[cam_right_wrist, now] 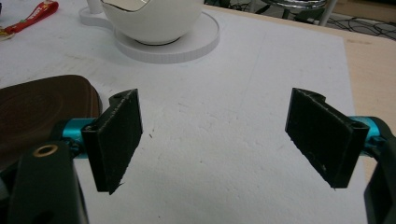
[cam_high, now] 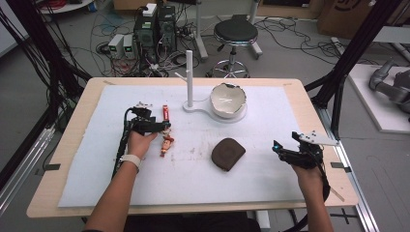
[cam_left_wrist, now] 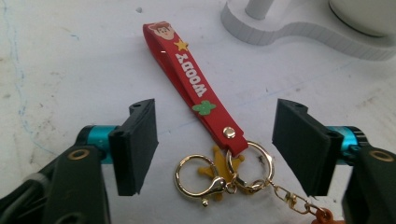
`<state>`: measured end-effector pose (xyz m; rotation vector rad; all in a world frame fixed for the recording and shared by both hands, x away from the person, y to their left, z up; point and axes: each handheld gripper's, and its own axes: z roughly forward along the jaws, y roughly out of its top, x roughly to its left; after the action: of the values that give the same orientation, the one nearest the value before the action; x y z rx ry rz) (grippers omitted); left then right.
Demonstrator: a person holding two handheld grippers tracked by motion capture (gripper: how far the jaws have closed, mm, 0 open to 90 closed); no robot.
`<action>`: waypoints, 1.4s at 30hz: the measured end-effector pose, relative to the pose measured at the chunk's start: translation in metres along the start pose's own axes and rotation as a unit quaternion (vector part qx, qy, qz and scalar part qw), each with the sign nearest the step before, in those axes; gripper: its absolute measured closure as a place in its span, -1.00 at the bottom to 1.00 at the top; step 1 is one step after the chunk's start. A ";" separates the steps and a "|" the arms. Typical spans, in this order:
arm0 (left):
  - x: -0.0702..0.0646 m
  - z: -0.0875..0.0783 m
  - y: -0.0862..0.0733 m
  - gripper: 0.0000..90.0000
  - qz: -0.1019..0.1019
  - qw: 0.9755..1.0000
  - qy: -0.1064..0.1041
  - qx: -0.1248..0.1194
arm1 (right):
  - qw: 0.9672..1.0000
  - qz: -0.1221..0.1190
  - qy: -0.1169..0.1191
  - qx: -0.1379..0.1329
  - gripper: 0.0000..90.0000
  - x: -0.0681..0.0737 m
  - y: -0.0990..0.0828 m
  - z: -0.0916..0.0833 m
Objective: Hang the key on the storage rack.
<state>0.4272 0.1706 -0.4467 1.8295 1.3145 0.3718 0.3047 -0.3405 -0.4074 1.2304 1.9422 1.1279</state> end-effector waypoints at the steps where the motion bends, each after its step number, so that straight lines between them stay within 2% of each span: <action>1: -0.002 0.000 -0.001 -0.22 0.014 1.000 0.009 0.016 | 1.000 -0.003 0.001 -0.001 -0.58 0.001 0.001 0.000; 2: -0.002 0.000 -0.001 -0.22 0.014 1.000 0.009 0.016 | 1.000 -0.003 0.001 -0.001 -0.58 0.001 0.001 0.000; 3: -0.001 -0.002 -0.002 -0.22 0.021 0.999 0.021 0.024 | 1.000 -0.005 0.002 -0.003 -0.58 0.003 0.001 -0.001; 4: -0.001 -0.002 -0.002 -0.22 0.021 0.999 0.021 0.024 | 1.000 -0.005 0.002 -0.003 -0.58 0.003 0.001 -0.001; 7: 0.009 -0.010 -0.005 -0.14 0.004 0.999 0.043 0.019 | 1.000 -0.005 0.002 -0.004 -0.58 0.005 0.002 -0.001; 10: 0.014 -0.011 -0.007 -0.12 -0.002 0.999 0.044 0.030 | 1.000 -0.004 0.002 -0.003 -0.58 0.005 0.002 -0.001; 14: 0.015 -0.010 -0.009 -0.09 -0.006 0.999 0.038 0.029 | 1.000 -0.004 0.002 -0.003 -0.58 0.004 0.002 -0.001; 19: 0.005 -0.007 -0.008 -0.02 0.013 1.000 0.008 0.019 | 1.000 -0.005 0.001 -0.001 -0.58 0.004 0.001 0.000; 24: 0.000 -0.005 -0.009 0.02 0.022 0.999 0.002 0.025 | 1.000 -0.003 0.003 0.000 -0.58 0.004 0.001 0.000; 26: 0.000 -0.005 -0.009 0.02 0.023 0.999 0.007 0.025 | 1.000 -0.004 0.002 -0.001 -0.58 0.004 0.001 0.000; 27: 0.000 -0.007 -0.009 0.02 0.022 0.999 0.027 0.025 | 1.000 -0.004 0.002 -0.001 -0.58 0.004 0.001 0.000; 28: 0.000 -0.007 -0.009 0.02 0.022 0.999 0.027 0.025 | 1.000 -0.004 0.002 -0.001 -0.58 0.004 0.001 0.000; 29: 0.003 -0.009 -0.008 0.02 0.020 0.999 0.045 0.023 | 1.000 -0.003 0.002 -0.001 -0.58 0.004 0.001 0.000; 34: 0.010 -0.013 -0.010 0.11 0.009 0.998 0.055 0.011 | 1.000 -0.003 0.003 -0.001 -0.58 0.003 0.001 0.000; 35: 0.014 -0.013 -0.012 0.11 -0.002 0.999 0.053 0.007 | 1.000 -0.002 0.003 -0.001 -0.58 0.003 0.001 -0.001; 38: 0.017 -0.013 -0.016 0.11 -0.003 0.998 0.056 0.011 | 1.000 -0.001 0.002 0.000 -0.58 0.003 0.001 0.000; 42: 0.017 -0.013 -0.016 0.22 -0.002 0.998 0.065 0.009 | 1.000 -0.002 0.003 0.000 -0.58 0.004 0.001 0.000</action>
<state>0.4156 0.1932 -0.4543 1.8426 1.4133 0.4863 0.3035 -0.3367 -0.4062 1.2248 1.9480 1.1306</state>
